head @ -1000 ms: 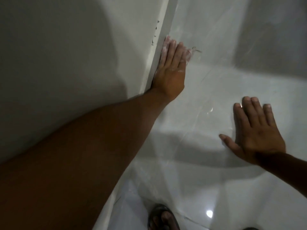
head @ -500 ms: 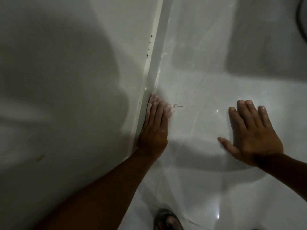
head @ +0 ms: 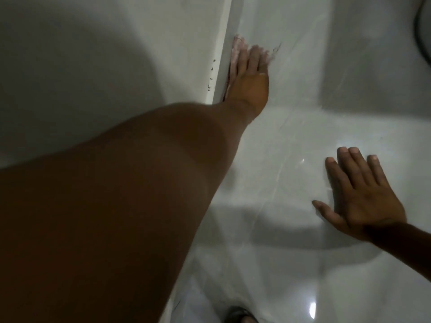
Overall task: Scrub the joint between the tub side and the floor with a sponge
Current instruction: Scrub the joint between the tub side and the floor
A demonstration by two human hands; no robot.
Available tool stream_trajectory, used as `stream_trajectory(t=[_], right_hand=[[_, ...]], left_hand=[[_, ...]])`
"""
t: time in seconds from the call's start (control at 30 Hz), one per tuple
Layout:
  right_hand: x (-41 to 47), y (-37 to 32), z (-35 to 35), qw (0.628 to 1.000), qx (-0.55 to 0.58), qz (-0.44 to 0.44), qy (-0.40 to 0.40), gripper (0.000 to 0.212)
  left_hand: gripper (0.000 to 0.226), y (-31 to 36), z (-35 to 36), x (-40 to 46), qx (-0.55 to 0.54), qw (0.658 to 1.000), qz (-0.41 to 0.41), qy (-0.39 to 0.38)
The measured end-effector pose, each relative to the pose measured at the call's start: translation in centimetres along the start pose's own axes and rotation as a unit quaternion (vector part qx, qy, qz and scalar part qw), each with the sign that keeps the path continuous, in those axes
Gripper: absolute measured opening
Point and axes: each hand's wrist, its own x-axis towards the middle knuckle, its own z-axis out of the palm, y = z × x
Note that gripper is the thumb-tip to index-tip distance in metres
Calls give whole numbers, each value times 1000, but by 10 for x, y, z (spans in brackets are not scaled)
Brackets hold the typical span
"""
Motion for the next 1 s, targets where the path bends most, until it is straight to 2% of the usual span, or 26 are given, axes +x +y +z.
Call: stream_trajectory(t=[0.1, 0.27, 0.4, 0.5, 0.6, 0.7, 0.87, 1.0], right_hand=[[1, 0, -1, 1000, -3, 3, -8, 98], [1, 0, -2, 1000, 1, -2, -1, 97], [1, -1, -3, 1000, 4, -1, 6, 98], [1, -1, -4, 1000, 9, -5, 5, 98], [1, 1, -3, 1000, 10, -4, -2, 99], [2, 1, -2, 1000, 12, -3, -4, 99], [1, -1, -3, 1000, 16, -4, 2, 98], [2, -3, -6, 999, 30, 8, -11, 99]], left_hand=[[66, -6, 12, -40, -19, 999, -2, 34], [74, -4, 38, -145, -131, 984, -1, 121], [74, 4, 67, -246, -115, 989, -36, 82], [77, 3, 77, -286, -117, 991, -41, 40], [64, 5, 79, -279, -136, 988, -42, 54], [58, 4, 75, -257, -108, 990, -36, 86], [56, -5, 44, -152, -100, 988, 14, 119], [72, -12, 13, -39, -63, 997, -22, 38]])
